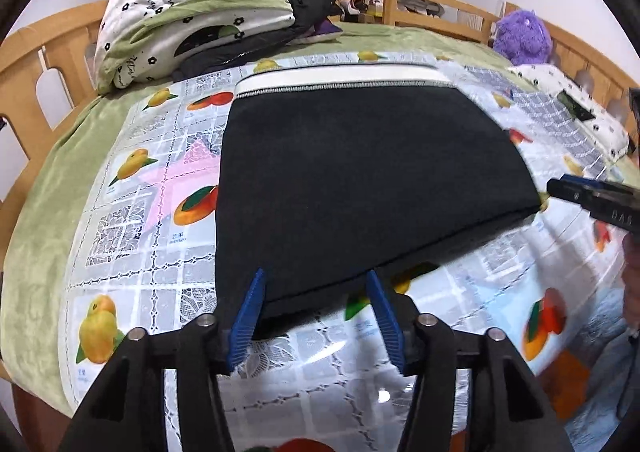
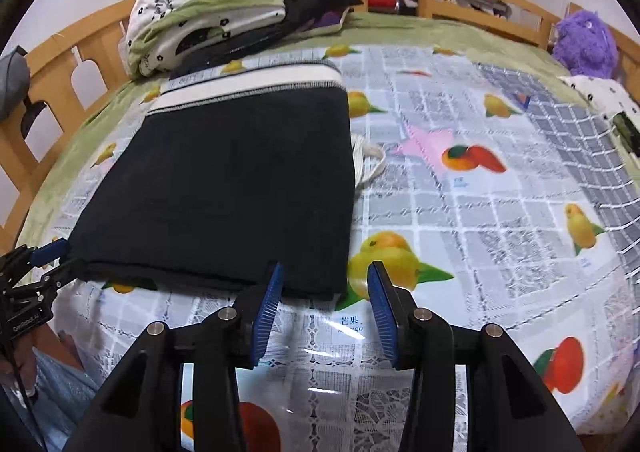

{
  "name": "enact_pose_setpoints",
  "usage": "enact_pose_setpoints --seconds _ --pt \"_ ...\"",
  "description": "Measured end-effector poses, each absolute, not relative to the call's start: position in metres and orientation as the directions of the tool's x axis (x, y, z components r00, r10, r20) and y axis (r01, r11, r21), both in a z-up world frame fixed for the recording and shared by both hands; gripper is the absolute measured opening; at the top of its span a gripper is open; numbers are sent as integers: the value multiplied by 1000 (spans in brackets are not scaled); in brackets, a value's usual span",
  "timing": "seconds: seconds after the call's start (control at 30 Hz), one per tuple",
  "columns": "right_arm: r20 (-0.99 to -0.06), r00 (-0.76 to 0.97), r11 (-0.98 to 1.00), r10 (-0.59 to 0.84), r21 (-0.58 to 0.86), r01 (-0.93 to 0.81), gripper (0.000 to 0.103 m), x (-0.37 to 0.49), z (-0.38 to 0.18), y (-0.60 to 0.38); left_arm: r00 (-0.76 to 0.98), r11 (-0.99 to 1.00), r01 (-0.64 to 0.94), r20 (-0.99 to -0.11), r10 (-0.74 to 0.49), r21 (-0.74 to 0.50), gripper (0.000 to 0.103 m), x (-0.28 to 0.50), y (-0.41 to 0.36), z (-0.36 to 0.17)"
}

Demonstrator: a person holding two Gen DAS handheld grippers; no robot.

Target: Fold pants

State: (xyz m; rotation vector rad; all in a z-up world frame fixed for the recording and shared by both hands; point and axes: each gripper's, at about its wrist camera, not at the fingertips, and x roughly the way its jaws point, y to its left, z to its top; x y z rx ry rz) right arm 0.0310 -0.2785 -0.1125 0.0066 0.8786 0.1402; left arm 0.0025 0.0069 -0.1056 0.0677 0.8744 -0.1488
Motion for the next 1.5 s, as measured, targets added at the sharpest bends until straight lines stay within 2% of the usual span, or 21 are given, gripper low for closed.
enact_pose_setpoints --seconds 0.17,0.23,0.37,0.47,0.6,0.7,1.03,1.5 --pt "-748 655 992 110 45 -116 54 19 -90 -270 663 990 133 -740 -117 -37 60 -5 7 -78" --pt "-744 660 992 105 33 -121 58 16 -78 -267 683 990 122 -718 -134 -69 68 -9 9 -63" --pt "-725 685 995 73 6 -100 67 7 -55 -264 745 990 89 -652 -141 -112 75 -19 10 -29" --pt "-702 706 995 92 30 -100 69 0 -37 -263 777 988 78 -613 -145 -135 82 -24 11 -13" --pt "-655 752 997 71 46 -54 91 -11 -29 -264 784 992 56 -610 -116 -117 84 -26 12 -9" --pt "-643 763 998 66 51 -44 98 -14 -31 -262 787 996 34 -612 -76 -81 85 -23 14 -13" --pt "-670 740 998 58 27 -54 100 -8 -38 -250 785 998 25 -617 -57 -60 89 -26 18 -13" --pt "-670 740 998 61 31 -54 100 -10 -40 -250 783 998 28 -620 -55 -53 89 -26 14 -15"
